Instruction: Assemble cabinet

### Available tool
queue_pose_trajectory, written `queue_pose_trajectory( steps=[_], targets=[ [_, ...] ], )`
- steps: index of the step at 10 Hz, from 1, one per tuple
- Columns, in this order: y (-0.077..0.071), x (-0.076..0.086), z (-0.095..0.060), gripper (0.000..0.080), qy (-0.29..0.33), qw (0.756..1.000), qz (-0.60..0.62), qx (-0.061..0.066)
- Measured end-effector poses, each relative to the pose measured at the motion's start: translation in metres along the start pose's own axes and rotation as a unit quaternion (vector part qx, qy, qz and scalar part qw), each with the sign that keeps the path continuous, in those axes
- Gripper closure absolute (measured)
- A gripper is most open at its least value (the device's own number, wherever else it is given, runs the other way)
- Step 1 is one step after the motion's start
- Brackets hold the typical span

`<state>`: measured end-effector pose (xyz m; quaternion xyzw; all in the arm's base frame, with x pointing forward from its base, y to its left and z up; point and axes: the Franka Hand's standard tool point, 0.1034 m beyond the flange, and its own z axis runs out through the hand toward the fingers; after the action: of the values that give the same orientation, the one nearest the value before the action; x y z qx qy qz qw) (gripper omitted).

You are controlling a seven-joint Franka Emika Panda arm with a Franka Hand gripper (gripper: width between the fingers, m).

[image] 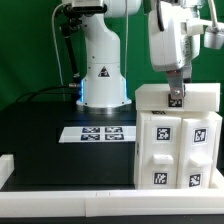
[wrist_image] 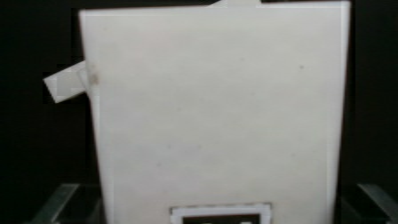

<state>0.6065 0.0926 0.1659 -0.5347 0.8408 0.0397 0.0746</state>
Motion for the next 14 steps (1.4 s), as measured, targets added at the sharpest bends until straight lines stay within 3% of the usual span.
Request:
queue_pose_trajectory(
  steps=[3,5,9,12,13,14],
  targets=[
    [0.0,-0.001,0.0,0.0243,-0.003,1.0,-0.012,0.001],
    [0.001,-0.002,0.0,0.0043,-0.003,1.0,-0.023,0.0],
    [0.001,-0.014,-0.024,0.0002,-0.023,0.999,-0.034,0.022],
    [0.001,-0.013,-0.02,0.0002,-0.02,0.998,-0.056,0.02],
    [0.001,-0.01,-0.018,0.0002,-0.013,0.994,-0.105,0.015],
    [0.001,-0.009,-0.019,0.0002,-0.002,0.982,-0.19,0.002]
  ],
)
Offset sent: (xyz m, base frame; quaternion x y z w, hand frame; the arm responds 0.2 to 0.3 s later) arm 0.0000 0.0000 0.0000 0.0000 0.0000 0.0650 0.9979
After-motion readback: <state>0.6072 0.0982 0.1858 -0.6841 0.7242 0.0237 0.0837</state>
